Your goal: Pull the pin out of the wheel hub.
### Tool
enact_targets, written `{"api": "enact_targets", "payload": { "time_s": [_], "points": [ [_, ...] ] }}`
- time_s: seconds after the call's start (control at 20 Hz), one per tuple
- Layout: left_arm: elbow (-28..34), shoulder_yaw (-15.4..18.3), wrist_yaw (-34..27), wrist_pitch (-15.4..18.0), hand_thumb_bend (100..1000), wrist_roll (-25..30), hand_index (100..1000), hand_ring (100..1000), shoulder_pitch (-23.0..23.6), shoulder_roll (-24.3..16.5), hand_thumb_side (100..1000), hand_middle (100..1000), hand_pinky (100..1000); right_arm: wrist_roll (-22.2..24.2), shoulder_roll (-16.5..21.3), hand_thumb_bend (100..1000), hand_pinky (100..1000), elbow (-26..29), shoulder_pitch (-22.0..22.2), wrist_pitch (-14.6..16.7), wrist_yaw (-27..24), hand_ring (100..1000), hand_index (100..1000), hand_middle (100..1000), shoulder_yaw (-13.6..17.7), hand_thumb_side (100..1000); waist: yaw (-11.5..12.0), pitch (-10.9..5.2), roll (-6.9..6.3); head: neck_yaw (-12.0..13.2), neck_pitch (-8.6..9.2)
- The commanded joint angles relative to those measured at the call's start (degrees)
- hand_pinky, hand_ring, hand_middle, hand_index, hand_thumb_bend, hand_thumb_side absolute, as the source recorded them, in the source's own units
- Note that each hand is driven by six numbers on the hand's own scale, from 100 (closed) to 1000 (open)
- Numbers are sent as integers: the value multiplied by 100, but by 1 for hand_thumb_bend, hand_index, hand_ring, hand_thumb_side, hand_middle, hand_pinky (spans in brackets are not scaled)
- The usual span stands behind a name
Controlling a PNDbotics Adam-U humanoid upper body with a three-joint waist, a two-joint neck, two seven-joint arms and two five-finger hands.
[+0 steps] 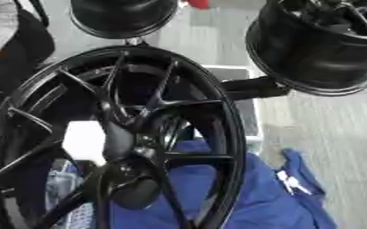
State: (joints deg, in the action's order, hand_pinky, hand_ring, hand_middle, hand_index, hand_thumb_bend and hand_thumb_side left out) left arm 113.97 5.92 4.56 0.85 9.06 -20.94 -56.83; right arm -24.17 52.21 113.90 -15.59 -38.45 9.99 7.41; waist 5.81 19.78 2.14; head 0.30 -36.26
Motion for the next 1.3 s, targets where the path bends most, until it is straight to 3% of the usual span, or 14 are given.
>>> {"api": "enact_targets", "payload": {
  "time_s": [0.05, 0.45, 0.6, 0.95, 1.3],
  "points": [
    [62, 113, 19, -10, 156, -10, 777, 702, -34, -118, 237, 621, 804, -60, 131, 100, 740, 69, -39, -26, 38, 607, 694, 490, 94, 262, 13, -110, -21, 8, -48],
    [62, 113, 14, -10, 158, -26, 776, 702, -26, -128, 242, 620, 804, -43, 138, 100, 740, 69, -50, -19, 39, 607, 694, 490, 74, 264, 51, -117, -20, 2, -100],
    [62, -30, 18, 22, 198, 59, 781, 709, -101, -320, 230, 629, 803, -45, 150, 100, 742, 69, -18, -32, 40, 608, 694, 491, 78, 261, 44, -124, -17, -20, -116],
    [62, -806, 312, 685, 331, 723, 794, 730, -668, -1100, 221, 658, 798, -6, 173, 100, 742, 69, -15, -40, 34, 608, 694, 490, 35, 265, 18, -148, -48, -15, -172],
    [62, -1715, 510, 1287, 398, 1270, 800, 741, -1316, -1422, 256, 673, 796, 49, 189, 100, 741, 69, -59, -38, 10, 607, 694, 489, -31, 273, -51, -141, -107, 33, -159]
  ]
}}
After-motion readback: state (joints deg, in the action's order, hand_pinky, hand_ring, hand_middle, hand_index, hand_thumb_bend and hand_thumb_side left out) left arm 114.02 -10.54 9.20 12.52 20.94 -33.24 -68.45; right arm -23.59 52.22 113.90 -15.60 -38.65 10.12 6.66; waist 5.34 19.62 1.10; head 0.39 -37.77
